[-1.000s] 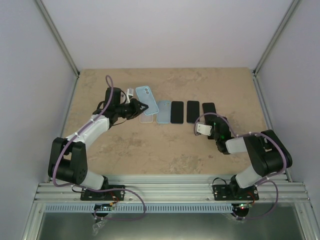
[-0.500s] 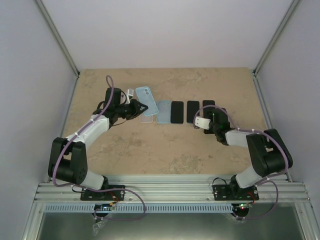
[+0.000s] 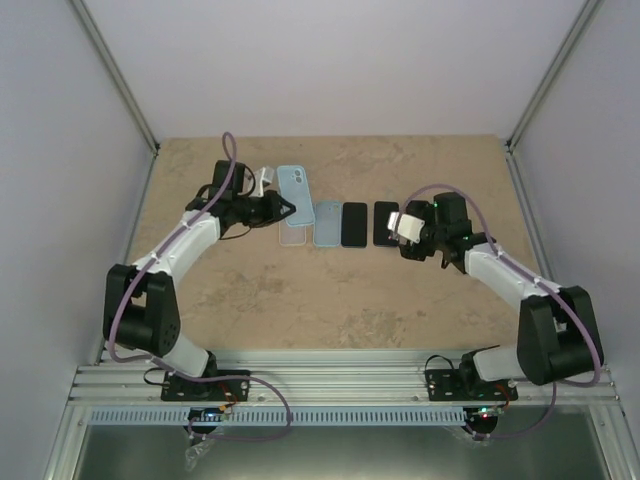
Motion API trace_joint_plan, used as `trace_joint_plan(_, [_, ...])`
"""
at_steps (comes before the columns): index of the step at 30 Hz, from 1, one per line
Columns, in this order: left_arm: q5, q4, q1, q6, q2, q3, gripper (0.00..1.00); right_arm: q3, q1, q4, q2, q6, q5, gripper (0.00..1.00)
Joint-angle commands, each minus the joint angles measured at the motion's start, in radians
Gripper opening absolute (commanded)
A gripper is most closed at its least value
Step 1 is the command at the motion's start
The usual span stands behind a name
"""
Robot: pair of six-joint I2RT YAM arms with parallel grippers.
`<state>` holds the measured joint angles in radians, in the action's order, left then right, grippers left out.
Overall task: Take the phone out of the phone case
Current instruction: Place the phone at the center of the board, then place the phone case at the center of the board.
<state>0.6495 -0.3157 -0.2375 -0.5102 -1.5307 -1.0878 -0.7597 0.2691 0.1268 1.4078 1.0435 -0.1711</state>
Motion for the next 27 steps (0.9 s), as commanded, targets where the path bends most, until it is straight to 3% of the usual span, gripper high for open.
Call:
trace_joint_plan(1, [0.041,-0.133,0.028,0.166,-0.044,-0.064,0.0,-0.069,-0.008,0.11,-0.071,-0.13,-0.123,0.98])
trace_joint_plan(11, [0.121,-0.356,0.172,0.499,-0.155,-0.152,0.0,-0.143,-0.02,0.139,-0.196,-0.341,-0.19,0.98])
trace_joint_plan(19, [0.144,-0.449,0.312,0.635,-0.285,-0.196,0.0,-0.103,-0.027,0.111,-0.256,-0.456,-0.214,0.98])
trace_joint_plan(27, [0.122,-0.517,0.331,0.685,-0.409,-0.265,0.0,-0.096,-0.03,0.083,-0.25,-0.519,-0.222,0.97])
